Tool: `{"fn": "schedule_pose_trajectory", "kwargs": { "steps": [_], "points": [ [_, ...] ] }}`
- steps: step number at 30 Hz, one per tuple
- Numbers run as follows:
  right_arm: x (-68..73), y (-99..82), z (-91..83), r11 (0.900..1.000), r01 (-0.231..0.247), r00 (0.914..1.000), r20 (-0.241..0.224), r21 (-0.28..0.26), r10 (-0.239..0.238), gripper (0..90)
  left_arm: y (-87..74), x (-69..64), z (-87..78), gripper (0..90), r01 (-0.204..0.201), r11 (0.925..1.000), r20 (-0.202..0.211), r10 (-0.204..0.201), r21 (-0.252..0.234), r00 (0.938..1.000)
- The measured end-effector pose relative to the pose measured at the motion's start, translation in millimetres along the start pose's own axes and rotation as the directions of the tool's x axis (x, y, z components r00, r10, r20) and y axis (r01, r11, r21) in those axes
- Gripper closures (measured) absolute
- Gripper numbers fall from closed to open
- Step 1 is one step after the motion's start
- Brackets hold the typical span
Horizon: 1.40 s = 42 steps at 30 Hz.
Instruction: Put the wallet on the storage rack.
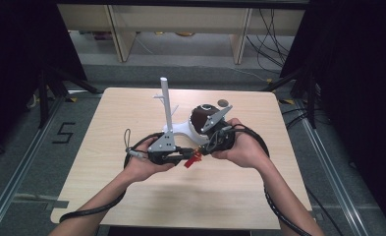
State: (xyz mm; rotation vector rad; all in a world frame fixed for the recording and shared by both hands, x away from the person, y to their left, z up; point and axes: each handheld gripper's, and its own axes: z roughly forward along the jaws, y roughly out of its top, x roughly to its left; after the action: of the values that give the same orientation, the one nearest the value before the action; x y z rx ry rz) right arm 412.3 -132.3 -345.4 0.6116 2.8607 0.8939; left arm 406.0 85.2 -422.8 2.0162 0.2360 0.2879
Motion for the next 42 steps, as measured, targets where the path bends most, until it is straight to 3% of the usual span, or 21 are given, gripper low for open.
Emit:
{"fn": "schedule_pose_trajectory", "kwargs": {
  "steps": [5,10,11,15,19,23,25,30,37,38,39,42],
  "points": [
    [-0.2,2.3,2.1,0.9994,0.029,0.9996,0.006,-0.018,-0.029,87.2,1.1,-2.2,-2.2,82.1,0.040,0.9988,0.013,-0.040,0.027,0.9991],
    [-0.7,3.1,2.4,0.9992,0.021,0.9998,-0.002,-0.033,-0.021,87.1,1.4,-1.7,-5.5,82.2,0.070,0.9972,0.019,-0.071,0.026,0.9973],
    [1.1,3.1,1.5,0.9997,-0.006,1.0000,-0.007,-0.024,0.006,87.1,1.7,-1.5,-6.1,82.3,0.075,0.9969,0.017,-0.075,0.026,0.9970],
    [0.4,4.1,1.9,0.9994,-0.002,0.9999,-0.016,-0.035,0.002,86.4,2.3,-1.7,-6.7,82.4,0.102,0.9946,0.020,-0.102,0.020,0.9946],
    [-1.2,5.2,0.2,0.9979,0.009,0.9997,-0.023,-0.065,-0.011,84.8,1.8,-2.2,-7.4,82.5,0.106,0.9934,-0.013,-0.106,0.043,0.9943],
    [-1.1,5.0,-3.0,0.9973,0.000,0.9998,-0.019,-0.073,-0.001,83.5,2.2,-1.5,-8.6,82.5,0.120,0.9921,-0.013,-0.120,0.035,0.9927],
    [-2.1,3.8,-5.1,0.9967,-0.010,0.9998,-0.019,-0.081,0.009,78.5,3.4,0.0,-10.9,82.5,0.112,0.9932,-0.023,-0.111,0.032,0.9935],
    [-6.8,-3.5,-15.7,0.9857,-0.045,0.9978,0.041,-0.162,0.052,71.0,6.2,4.5,-18.8,82.5,0.118,0.9927,-0.062,-0.117,0.025,0.9913],
    [-10.3,-26.6,-23.5,0.9723,-0.089,0.9930,0.058,-0.216,0.103,66.8,10.3,12.1,-34.2,82.5,0.097,0.9952,-0.123,-0.094,0.017,0.9880],
    [-10.1,-40.0,-22.6,0.9631,-0.119,0.9886,0.062,-0.241,0.137,65.7,11.1,15.8,-40.8,82.5,0.101,0.9949,-0.142,-0.098,0.010,0.9850],
    [-10.1,-40.0,-22.6,0.9631,-0.119,0.9886,0.062,-0.241,0.137,65.7,11.1,15.8,-40.8,82.5,0.101,0.9949,-0.142,-0.098,0.010,0.9850],
    [-11.9,-64.1,-19.5,0.9409,-0.167,0.9800,0.055,-0.295,0.191,65.2,11.1,24.6,-52.2,82.5,0.111,0.9938,-0.180,-0.109,0.005,0.9777]
  ]
}}
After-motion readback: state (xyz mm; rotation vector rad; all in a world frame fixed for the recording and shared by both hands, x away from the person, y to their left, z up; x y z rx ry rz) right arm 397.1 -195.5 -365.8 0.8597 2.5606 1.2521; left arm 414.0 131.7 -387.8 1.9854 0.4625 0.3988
